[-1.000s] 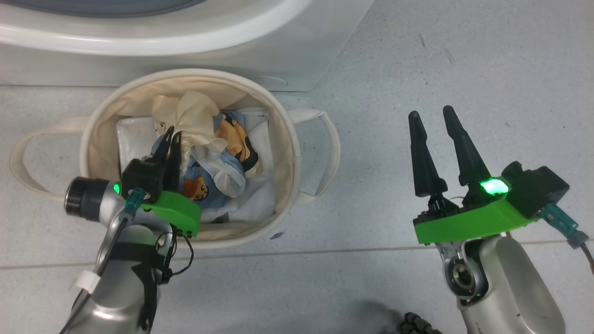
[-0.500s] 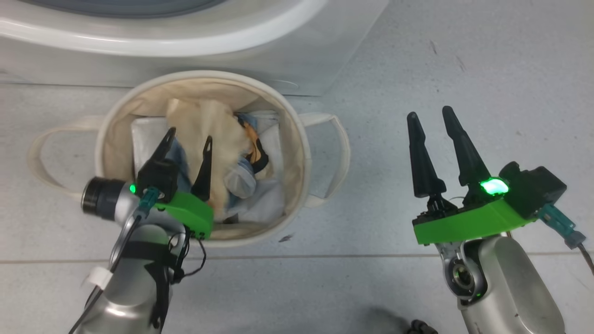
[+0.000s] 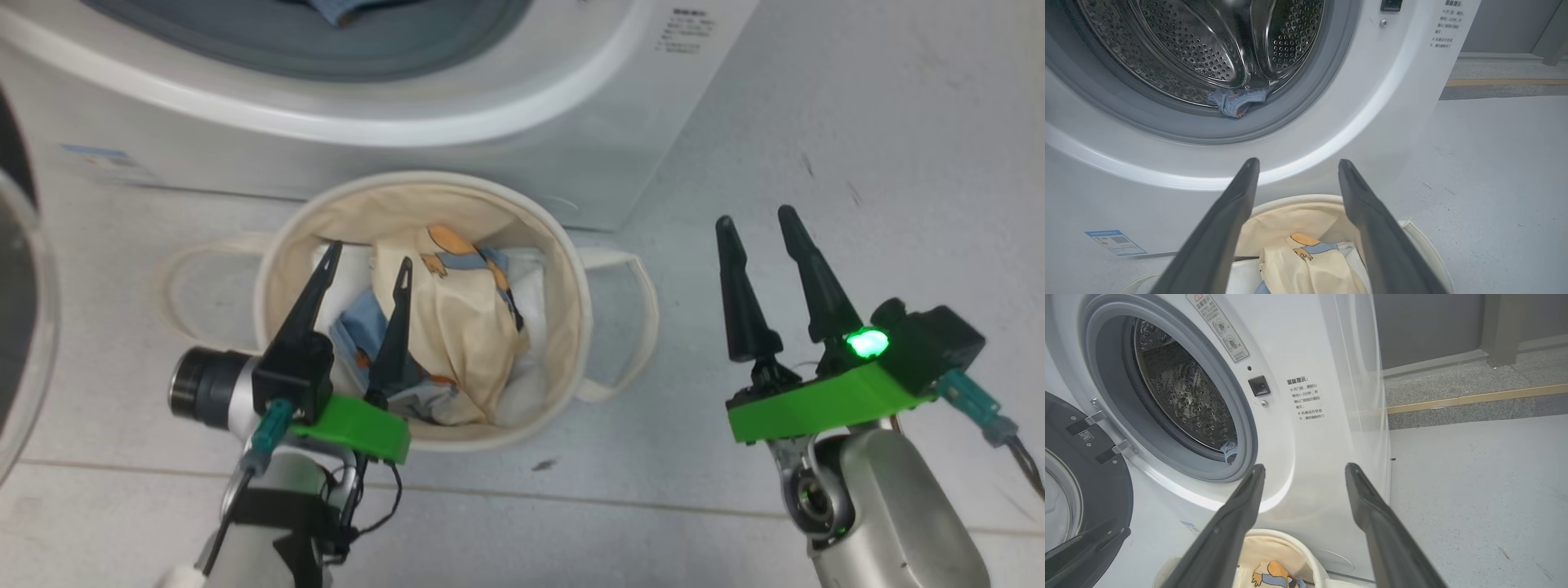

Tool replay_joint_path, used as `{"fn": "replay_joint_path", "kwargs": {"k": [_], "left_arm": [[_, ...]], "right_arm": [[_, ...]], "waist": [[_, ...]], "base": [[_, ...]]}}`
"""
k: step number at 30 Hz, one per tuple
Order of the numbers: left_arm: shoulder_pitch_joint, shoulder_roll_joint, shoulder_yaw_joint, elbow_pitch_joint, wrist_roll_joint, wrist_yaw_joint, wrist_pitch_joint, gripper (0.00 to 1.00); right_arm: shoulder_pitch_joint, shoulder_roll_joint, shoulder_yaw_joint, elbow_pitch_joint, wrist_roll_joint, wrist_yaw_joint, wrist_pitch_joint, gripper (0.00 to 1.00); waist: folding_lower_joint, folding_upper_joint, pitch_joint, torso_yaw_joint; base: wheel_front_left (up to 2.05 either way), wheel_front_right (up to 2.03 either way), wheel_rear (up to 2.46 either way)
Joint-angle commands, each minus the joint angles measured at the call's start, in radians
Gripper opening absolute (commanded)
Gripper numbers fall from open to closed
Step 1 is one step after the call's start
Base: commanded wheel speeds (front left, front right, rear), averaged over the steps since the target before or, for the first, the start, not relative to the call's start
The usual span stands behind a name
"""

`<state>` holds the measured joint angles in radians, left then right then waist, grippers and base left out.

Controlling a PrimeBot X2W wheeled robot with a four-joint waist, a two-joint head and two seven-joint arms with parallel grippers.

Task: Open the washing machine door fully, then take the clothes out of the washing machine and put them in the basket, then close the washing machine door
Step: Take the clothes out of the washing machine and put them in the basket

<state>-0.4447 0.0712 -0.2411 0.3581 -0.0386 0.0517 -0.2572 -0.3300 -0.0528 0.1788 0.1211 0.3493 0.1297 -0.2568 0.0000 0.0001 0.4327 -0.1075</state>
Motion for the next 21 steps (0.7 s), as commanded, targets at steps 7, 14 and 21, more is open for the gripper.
{"fn": "replay_joint_path", "kwargs": {"k": [7,14,21], "left_arm": [[0.107,-0.005,0.049,-0.152,-0.015,0.026,-0.005,1.0],[0.219,-0.018,0.113,-0.239,-0.083,0.06,-0.005,1.0],[0.324,-0.021,0.164,-0.271,-0.135,0.087,-0.005,1.0]], "right_arm": [[0.027,0.003,0.038,-0.019,-0.051,0.001,-0.005,1.0],[0.094,0.003,0.031,-0.002,-0.047,0.001,-0.005,1.0],[0.184,0.003,0.005,-0.003,-0.012,0.001,-0.005,1.0]], "waist": [[0.0,-0.0001,-0.11,0.064],[0.0,-0.0001,-0.208,0.104],[0.0,-0.0001,-0.304,0.119]], "base": [[0.0,0.0,0.0],[0.0,0.0,0.0],[0.0,0.0,0.0]]}}
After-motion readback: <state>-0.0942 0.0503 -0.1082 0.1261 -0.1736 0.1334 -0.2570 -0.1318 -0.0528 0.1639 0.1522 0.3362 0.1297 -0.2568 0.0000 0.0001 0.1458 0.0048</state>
